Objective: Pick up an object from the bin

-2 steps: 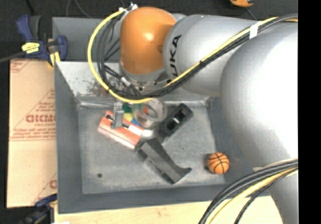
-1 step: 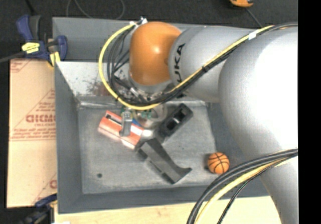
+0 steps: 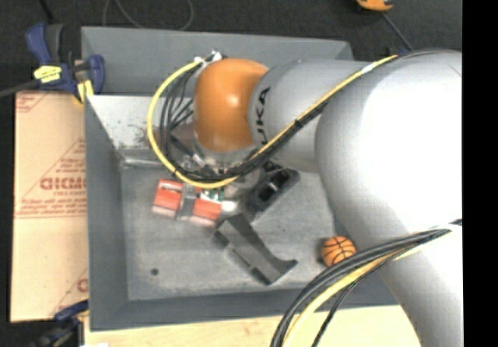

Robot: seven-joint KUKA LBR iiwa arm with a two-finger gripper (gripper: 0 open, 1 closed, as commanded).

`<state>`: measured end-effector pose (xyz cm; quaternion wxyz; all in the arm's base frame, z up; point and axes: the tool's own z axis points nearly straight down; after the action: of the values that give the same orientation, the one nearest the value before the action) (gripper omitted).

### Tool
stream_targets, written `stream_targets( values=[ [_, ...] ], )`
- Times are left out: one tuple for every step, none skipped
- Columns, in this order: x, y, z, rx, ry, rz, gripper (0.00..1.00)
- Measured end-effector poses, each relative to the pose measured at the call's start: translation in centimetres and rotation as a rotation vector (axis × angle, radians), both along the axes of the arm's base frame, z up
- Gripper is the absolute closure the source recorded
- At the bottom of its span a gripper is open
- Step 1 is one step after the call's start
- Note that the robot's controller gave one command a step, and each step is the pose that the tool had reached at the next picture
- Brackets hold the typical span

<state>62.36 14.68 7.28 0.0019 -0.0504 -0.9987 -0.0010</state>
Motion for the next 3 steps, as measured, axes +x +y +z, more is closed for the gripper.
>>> stream_targets(
  values=[
    [0.0,0.0,0.0,0.0,0.0,0.0,1.0],
    [-0.6,0.7,-0.1,-0.002,-0.001,0.005,1.0],
    [-0.8,0.8,3.6,-0.003,0.005,0.006,1.0]
  ],
)
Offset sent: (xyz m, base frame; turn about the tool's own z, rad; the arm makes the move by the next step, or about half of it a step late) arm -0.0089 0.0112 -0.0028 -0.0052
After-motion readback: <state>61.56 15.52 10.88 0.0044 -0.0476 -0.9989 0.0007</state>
